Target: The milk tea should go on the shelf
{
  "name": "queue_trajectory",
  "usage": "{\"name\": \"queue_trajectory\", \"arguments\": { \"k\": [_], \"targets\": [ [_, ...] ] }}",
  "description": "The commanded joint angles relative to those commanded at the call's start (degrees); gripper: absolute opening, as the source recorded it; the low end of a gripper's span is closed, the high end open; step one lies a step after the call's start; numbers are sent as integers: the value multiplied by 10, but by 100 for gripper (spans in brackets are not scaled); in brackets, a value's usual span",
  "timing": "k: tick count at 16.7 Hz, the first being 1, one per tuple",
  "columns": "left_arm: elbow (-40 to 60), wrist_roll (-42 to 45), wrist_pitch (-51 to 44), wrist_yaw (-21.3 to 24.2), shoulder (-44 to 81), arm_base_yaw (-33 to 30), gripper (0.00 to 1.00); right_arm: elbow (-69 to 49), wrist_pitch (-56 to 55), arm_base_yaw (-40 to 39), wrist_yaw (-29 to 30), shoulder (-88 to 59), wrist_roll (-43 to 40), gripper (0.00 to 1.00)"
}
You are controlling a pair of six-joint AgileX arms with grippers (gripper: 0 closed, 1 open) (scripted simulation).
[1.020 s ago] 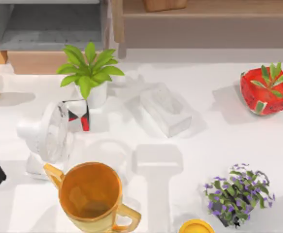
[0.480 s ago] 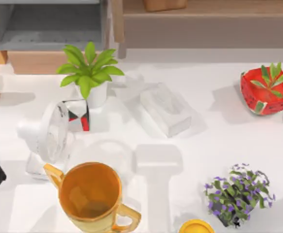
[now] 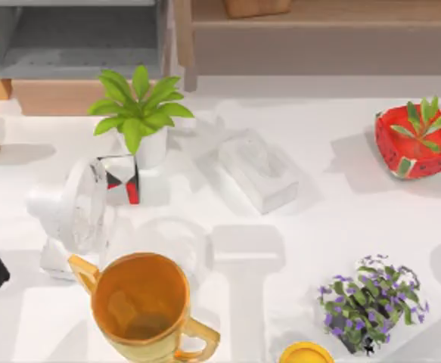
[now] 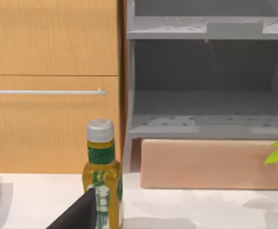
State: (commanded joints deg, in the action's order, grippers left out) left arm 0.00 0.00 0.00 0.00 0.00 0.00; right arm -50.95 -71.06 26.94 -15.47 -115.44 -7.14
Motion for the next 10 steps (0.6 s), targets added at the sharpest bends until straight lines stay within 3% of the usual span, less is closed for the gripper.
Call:
{"name": "queue_trajectory", "arguments": {
  "k": [10],
  "targets": [
    [0, 0, 0, 0, 0, 0, 100, -118, 248, -45, 15, 98, 13, 0]
  ]
}}
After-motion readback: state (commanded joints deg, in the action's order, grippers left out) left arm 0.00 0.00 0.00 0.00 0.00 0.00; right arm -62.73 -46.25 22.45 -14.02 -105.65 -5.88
